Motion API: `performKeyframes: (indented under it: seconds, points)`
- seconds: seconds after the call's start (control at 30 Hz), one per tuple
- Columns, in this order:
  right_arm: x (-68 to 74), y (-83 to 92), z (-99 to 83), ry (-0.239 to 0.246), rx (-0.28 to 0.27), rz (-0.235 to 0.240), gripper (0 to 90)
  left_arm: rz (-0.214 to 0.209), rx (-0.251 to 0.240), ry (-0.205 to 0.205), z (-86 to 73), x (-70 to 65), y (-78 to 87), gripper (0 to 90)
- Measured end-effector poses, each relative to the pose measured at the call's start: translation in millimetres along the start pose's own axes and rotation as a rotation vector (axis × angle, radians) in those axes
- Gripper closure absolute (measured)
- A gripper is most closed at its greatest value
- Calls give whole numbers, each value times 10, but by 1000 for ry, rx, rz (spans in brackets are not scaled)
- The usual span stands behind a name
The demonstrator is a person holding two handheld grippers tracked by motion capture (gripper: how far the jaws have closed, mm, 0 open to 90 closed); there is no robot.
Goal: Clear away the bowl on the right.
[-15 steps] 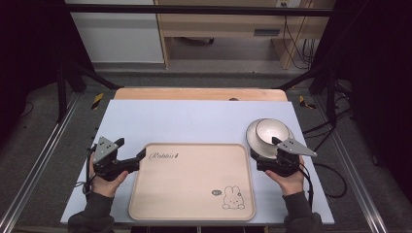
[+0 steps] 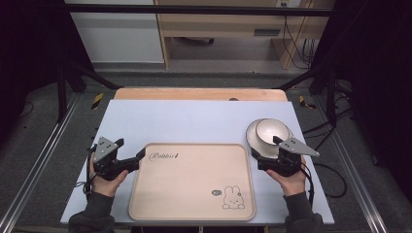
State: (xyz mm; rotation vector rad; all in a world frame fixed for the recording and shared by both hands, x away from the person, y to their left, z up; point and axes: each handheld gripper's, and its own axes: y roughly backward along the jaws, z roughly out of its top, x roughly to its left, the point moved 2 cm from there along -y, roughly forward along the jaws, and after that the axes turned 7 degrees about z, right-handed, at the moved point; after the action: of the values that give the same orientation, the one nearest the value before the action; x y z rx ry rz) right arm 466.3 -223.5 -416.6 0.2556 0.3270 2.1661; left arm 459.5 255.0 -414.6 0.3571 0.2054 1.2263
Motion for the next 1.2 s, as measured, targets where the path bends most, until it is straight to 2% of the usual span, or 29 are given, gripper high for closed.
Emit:
performKeyframes:
  seconds: [0.17,0.4,0.73,0.87,1.2]
  points:
    - [0,1,17,0,3,-4,94,3,3,2,-15,6,-11,137]
    - [-53,37,80,-18,-8,-42,100,9,5,4,-34,30,-19,137]
    - [-111,98,136,-24,-22,-67,99,12,7,6,-35,42,-27,138]
    - [-145,114,145,-41,-14,-85,102,16,6,9,-35,57,-23,139]
    - [-210,135,219,-40,-5,-113,105,23,11,14,-49,83,-26,140]
